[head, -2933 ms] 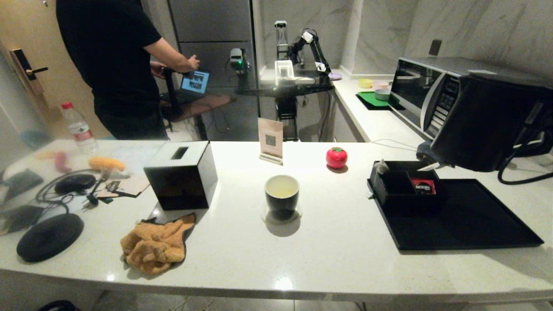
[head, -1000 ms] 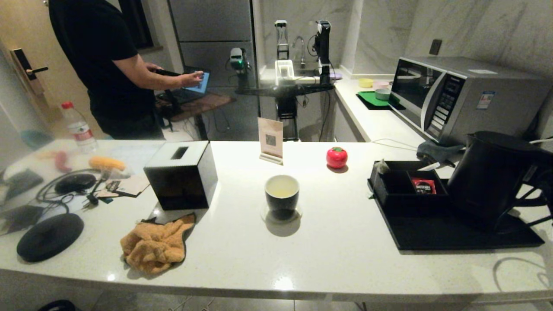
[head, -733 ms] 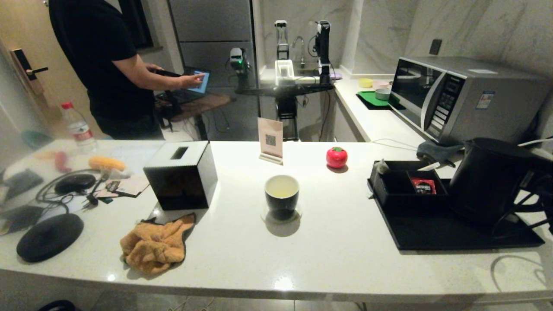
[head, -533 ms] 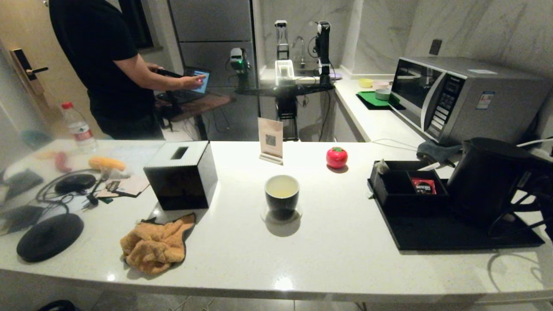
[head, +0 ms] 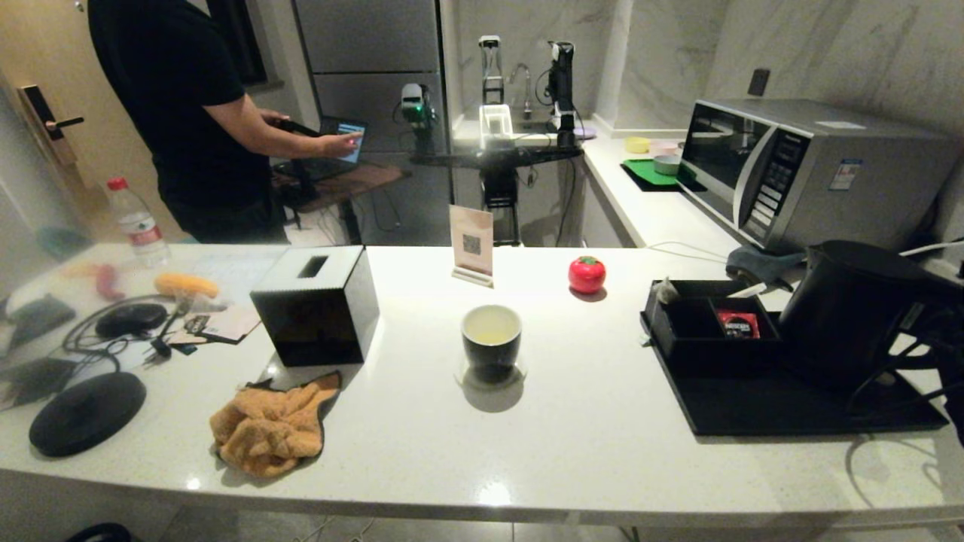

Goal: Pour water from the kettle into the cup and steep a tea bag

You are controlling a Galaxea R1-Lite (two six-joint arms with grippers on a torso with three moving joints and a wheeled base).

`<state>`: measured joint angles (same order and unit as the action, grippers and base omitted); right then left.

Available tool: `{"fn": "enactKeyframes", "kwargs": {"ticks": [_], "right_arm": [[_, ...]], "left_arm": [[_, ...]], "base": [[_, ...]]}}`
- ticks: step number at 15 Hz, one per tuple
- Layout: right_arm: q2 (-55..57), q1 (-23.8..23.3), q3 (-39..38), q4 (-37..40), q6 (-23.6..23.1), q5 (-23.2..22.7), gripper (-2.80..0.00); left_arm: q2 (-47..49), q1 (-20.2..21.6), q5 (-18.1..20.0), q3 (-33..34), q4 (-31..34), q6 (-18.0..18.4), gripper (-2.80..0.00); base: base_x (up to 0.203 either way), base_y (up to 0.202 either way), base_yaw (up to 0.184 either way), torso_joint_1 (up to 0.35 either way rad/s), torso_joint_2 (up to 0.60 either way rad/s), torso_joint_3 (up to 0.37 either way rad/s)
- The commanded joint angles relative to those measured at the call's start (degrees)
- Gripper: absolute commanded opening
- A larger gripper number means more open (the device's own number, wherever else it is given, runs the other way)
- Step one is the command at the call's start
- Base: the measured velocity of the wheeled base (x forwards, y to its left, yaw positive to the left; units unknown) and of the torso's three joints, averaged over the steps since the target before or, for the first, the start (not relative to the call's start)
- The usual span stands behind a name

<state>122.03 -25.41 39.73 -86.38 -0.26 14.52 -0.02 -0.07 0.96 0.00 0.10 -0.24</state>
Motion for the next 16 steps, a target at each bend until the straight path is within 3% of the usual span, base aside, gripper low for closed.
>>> {"fn": "enactKeyframes", "kwargs": {"ticks": [1,11,12,16], "right_arm": [[0.49,0.03,-0.84,-0.73,-0.09,0.07,-2.8],[0.23,0.18,-3.17,-1.42,-0.09,0.07,-2.8],[0.23,0.18,-3.34,-1.42,-0.01,0.07,0.0],[-0.48,0.18,-4.21,-1.42,0.42,-0.02,0.0]], "left_arm": [[0.02,-0.01,0.0,0.0,-0.01,-0.02,-2.8],[0.02,-0.01,0.0,0.0,-0.01,-0.02,-2.8],[0.02,-0.01,0.0,0.0,-0.01,-0.02,-2.8],[0.02,-0.01,0.0,0.0,-0.01,-0.02,-2.8]], "base": [[0.0,0.0,0.0,0.0,0.0,0.0],[0.0,0.0,0.0,0.0,0.0,0.0],[0.0,0.0,0.0,0.0,0.0,0.0],[0.0,0.0,0.0,0.0,0.0,0.0]]}}
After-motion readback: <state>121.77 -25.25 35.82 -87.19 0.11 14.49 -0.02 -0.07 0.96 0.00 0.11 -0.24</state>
